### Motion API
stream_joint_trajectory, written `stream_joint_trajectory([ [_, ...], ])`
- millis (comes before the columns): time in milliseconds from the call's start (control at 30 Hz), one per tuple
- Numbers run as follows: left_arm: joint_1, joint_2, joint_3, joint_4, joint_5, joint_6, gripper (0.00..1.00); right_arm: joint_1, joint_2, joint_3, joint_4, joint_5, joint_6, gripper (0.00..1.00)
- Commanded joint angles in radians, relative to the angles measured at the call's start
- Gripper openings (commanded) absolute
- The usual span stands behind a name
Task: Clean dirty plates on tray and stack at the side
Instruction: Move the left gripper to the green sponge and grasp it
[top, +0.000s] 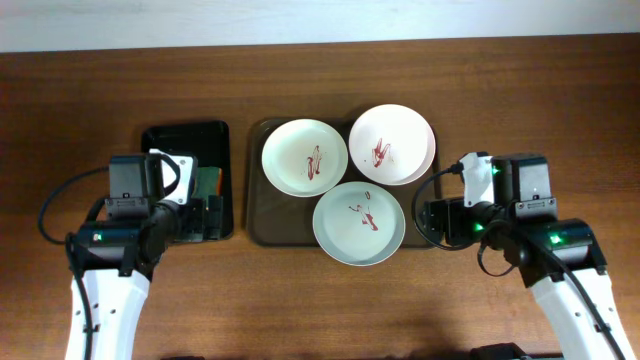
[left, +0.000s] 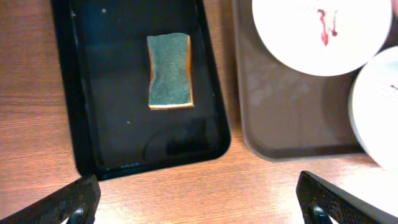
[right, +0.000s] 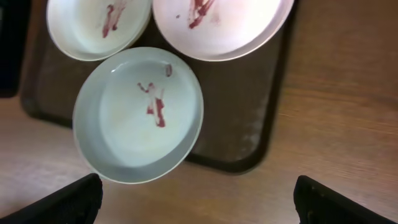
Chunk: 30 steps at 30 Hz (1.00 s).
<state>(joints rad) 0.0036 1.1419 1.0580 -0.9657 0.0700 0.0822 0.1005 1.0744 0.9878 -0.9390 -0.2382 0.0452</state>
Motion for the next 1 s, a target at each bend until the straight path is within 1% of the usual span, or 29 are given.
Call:
stream_joint_trajectory([
  [0, 0.008, 0.005, 0.021, 0.027, 0.054, 0.010, 0.99, -0.004, 0.002, 0.025, 0.000, -0.047, 0.000, 0.99],
  [100, 0.008, 0.019, 0.021, 0.130, 0.049, 0.010, 0.99, -0.004, 0.002, 0.025, 0.001, -0.047, 0.000, 0.99],
  [200, 0.008, 0.070, 0.021, 0.265, -0.041, 0.010, 0.99, -0.004, 0.002, 0.025, 0.000, -0.047, 0.000, 0.99],
  [267, 0.008, 0.125, 0.021, 0.325, -0.096, 0.010, 0.99, -0.004, 0.002, 0.025, 0.000, -0.046, 0.000, 0.99],
  [333, 0.008, 0.196, 0.021, 0.365, -0.119, 0.017, 0.99, -0.004, 0.002, 0.025, 0.000, -0.046, 0.000, 0.99],
  [533, 0.008, 0.445, 0.021, 0.426, -0.119, 0.025, 1.00, -0.004, 0.002, 0.025, 0.000, -0.046, 0.000, 0.99],
  [567, 0.008, 0.476, 0.021, 0.435, -0.119, 0.025, 0.99, -0.004, 0.002, 0.025, 0.000, -0.046, 0.000, 0.99],
  [700, 0.008, 0.590, 0.021, 0.477, -0.119, 0.025, 0.86, -0.004, 0.002, 0.025, 0.000, -0.046, 0.000, 0.99],
  [867, 0.008, 0.661, 0.021, 0.513, -0.119, 0.024, 0.62, -0.004, 0.002, 0.025, 0.000, -0.046, 0.000, 0.99],
  [900, 0.008, 0.671, 0.021, 0.514, -0.119, 0.025, 0.58, -0.004, 0.002, 0.025, 0.000, -0.046, 0.000, 0.99],
  [967, 0.008, 0.695, 0.021, 0.517, -0.119, 0.024, 0.58, -0.004, 0.002, 0.025, 0.000, -0.046, 0.000, 0.99],
])
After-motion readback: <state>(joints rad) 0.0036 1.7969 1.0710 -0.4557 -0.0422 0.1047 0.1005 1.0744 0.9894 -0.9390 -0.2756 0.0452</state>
